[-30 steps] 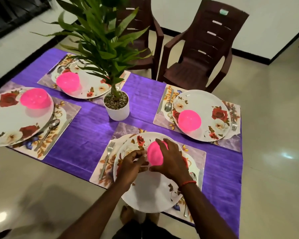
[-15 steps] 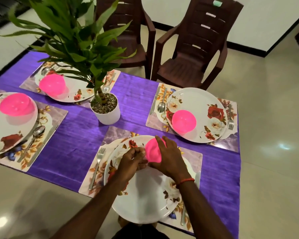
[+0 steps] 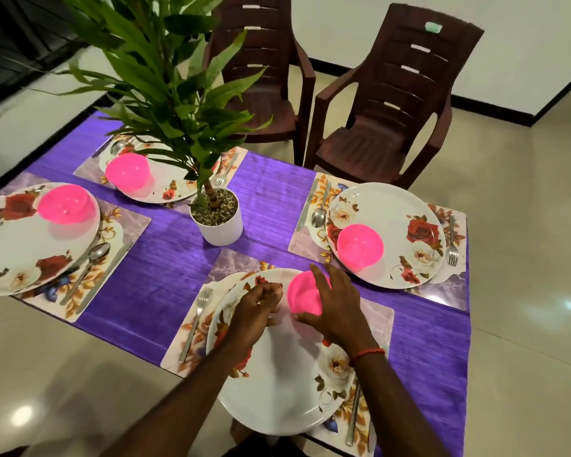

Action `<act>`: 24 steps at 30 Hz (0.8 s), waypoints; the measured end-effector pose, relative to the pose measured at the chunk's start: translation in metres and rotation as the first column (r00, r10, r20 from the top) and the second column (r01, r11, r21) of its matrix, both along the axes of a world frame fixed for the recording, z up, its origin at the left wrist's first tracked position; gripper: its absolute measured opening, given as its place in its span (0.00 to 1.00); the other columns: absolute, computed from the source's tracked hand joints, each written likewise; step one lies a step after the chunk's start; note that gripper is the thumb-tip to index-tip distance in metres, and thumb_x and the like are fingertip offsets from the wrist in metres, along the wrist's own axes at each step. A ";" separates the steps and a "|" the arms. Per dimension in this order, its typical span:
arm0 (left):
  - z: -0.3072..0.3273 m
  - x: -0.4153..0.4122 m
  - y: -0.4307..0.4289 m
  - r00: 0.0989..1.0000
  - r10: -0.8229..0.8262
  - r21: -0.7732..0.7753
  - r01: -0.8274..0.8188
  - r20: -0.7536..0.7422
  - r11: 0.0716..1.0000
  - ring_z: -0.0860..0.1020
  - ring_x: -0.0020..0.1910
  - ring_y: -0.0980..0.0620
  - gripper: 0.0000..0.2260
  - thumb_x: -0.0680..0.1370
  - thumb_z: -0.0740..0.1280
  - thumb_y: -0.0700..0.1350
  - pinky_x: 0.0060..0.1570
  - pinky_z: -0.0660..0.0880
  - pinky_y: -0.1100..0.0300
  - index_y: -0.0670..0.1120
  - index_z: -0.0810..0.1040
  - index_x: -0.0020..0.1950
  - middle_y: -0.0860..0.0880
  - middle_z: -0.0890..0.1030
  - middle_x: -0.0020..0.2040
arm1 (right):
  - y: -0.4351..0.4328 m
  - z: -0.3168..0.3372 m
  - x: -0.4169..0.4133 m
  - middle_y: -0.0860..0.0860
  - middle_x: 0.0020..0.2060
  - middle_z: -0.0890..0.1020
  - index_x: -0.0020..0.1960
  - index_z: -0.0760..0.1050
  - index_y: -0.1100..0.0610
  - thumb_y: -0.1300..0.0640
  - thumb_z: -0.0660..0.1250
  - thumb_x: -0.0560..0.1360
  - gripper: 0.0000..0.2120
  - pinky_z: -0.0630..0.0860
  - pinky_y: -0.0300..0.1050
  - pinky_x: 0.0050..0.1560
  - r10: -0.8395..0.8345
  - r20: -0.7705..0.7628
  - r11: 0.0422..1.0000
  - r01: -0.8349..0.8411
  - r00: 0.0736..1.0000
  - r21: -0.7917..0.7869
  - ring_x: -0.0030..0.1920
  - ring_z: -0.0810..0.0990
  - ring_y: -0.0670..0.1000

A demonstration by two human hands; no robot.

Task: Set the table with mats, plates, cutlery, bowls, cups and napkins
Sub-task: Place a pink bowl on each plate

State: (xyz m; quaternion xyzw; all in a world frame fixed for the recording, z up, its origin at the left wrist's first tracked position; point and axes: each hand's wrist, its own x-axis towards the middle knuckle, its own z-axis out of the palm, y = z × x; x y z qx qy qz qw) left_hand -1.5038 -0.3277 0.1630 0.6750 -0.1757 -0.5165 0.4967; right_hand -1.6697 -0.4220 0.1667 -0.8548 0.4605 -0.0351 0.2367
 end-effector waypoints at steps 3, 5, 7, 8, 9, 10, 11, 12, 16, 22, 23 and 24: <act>0.007 0.005 0.003 0.996 -0.024 0.002 0.024 0.090 1.000 0.82 0.51 0.48 0.02 0.82 0.68 0.49 0.51 0.81 0.50 0.57 0.79 0.52 0.52 0.84 0.50 | -0.001 0.009 0.002 0.53 0.78 0.59 0.80 0.56 0.46 0.30 0.70 0.66 0.49 0.60 0.60 0.72 -0.014 0.050 0.999 0.012 0.999 0.031 0.77 0.55 0.57; 0.015 0.008 0.007 0.992 -0.020 0.008 0.019 0.125 1.000 0.82 0.52 0.49 0.03 0.83 0.66 0.50 0.51 0.81 0.49 0.58 0.78 0.51 0.55 0.83 0.49 | 0.003 0.018 0.007 0.52 0.76 0.62 0.78 0.59 0.45 0.28 0.65 0.66 0.46 0.59 0.58 0.72 0.017 0.093 0.999 -0.020 0.996 0.032 0.76 0.57 0.56; 0.026 0.010 0.013 0.986 -0.026 -0.016 0.029 0.164 0.999 0.83 0.53 0.51 0.04 0.83 0.65 0.53 0.49 0.82 0.53 0.58 0.79 0.56 0.53 0.85 0.52 | 0.008 0.026 0.014 0.51 0.75 0.65 0.77 0.63 0.45 0.26 0.61 0.66 0.44 0.59 0.58 0.71 0.076 0.129 0.997 -0.074 0.989 -0.020 0.75 0.60 0.56; 0.030 0.011 0.015 0.983 -0.029 -0.023 0.034 0.179 0.999 0.83 0.53 0.52 0.07 0.83 0.64 0.54 0.48 0.81 0.55 0.57 0.79 0.58 0.53 0.85 0.54 | 0.010 0.029 0.018 0.50 0.74 0.66 0.76 0.65 0.45 0.26 0.61 0.66 0.43 0.59 0.57 0.71 0.096 0.149 0.995 -0.091 0.984 -0.045 0.74 0.61 0.56; 0.036 0.012 0.019 0.982 -0.021 -0.026 0.026 0.189 0.999 0.83 0.53 0.52 0.09 0.83 0.64 0.55 0.47 0.81 0.56 0.55 0.79 0.60 0.53 0.85 0.54 | 0.014 0.033 0.022 0.50 0.73 0.67 0.75 0.66 0.45 0.26 0.62 0.67 0.41 0.60 0.57 0.70 0.121 0.173 0.991 -0.110 0.977 -0.070 0.74 0.62 0.55; 0.042 0.013 0.022 0.981 -0.005 -0.032 0.011 0.192 0.999 0.83 0.53 0.53 0.10 0.83 0.64 0.55 0.48 0.81 0.56 0.54 0.80 0.60 0.53 0.85 0.53 | 0.017 0.036 0.027 0.50 0.73 0.69 0.74 0.68 0.45 0.28 0.64 0.68 0.39 0.61 0.57 0.69 0.143 0.198 0.987 -0.126 0.970 -0.097 0.73 0.63 0.55; 0.047 0.016 0.026 0.980 0.016 -0.037 -0.009 0.198 0.999 0.83 0.53 0.52 0.09 0.83 0.64 0.55 0.50 0.82 0.54 0.55 0.80 0.59 0.54 0.85 0.52 | 0.020 0.039 0.032 0.51 0.72 0.70 0.73 0.69 0.46 0.30 0.66 0.68 0.38 0.63 0.58 0.68 0.166 0.221 0.982 -0.142 0.961 -0.121 0.72 0.65 0.55; 0.050 0.018 0.029 0.978 0.037 -0.036 -0.030 0.205 0.999 0.83 0.53 0.52 0.07 0.83 0.64 0.54 0.52 0.81 0.53 0.56 0.80 0.56 0.54 0.85 0.51 | 0.023 0.042 0.038 0.51 0.71 0.72 0.72 0.71 0.46 0.32 0.68 0.68 0.36 0.64 0.58 0.67 0.184 0.236 0.978 -0.155 0.954 -0.139 0.71 0.66 0.56; 0.060 0.032 0.052 0.950 0.094 -0.031 -0.089 0.299 0.996 0.83 0.53 0.54 0.05 0.82 0.66 0.55 0.55 0.81 0.54 0.59 0.80 0.51 0.57 0.85 0.49 | 0.030 0.048 0.061 0.53 0.69 0.74 0.70 0.74 0.48 0.33 0.68 0.68 0.34 0.66 0.59 0.66 0.273 0.232 0.957 -0.241 0.933 -0.159 0.70 0.69 0.59; 0.064 0.050 0.099 0.909 0.221 -0.058 -0.215 0.353 0.975 0.83 0.54 0.54 0.13 0.81 0.66 0.57 0.53 0.80 0.59 0.52 0.81 0.60 0.55 0.85 0.53 | 0.056 0.052 0.100 0.52 0.65 0.76 0.66 0.76 0.48 0.32 0.63 0.68 0.32 0.60 0.53 0.66 0.410 0.305 0.912 -0.379 0.860 -0.157 0.68 0.68 0.56; 0.063 0.053 0.106 0.903 0.235 -0.055 -0.231 0.359 0.971 0.83 0.54 0.54 0.14 0.81 0.66 0.59 0.54 0.80 0.58 0.53 0.81 0.60 0.55 0.85 0.53 | 0.060 0.051 0.106 0.51 0.65 0.76 0.66 0.76 0.47 0.32 0.63 0.69 0.31 0.60 0.54 0.67 0.432 0.299 0.902 -0.402 0.851 -0.159 0.69 0.67 0.56; 0.063 0.057 0.115 0.895 0.262 -0.057 -0.259 0.360 0.964 0.83 0.54 0.55 0.14 0.80 0.66 0.60 0.54 0.80 0.57 0.54 0.81 0.59 0.56 0.85 0.52 | 0.065 0.052 0.113 0.51 0.65 0.75 0.66 0.76 0.47 0.32 0.63 0.69 0.31 0.61 0.54 0.67 0.455 0.300 0.891 -0.425 0.839 -0.163 0.69 0.67 0.56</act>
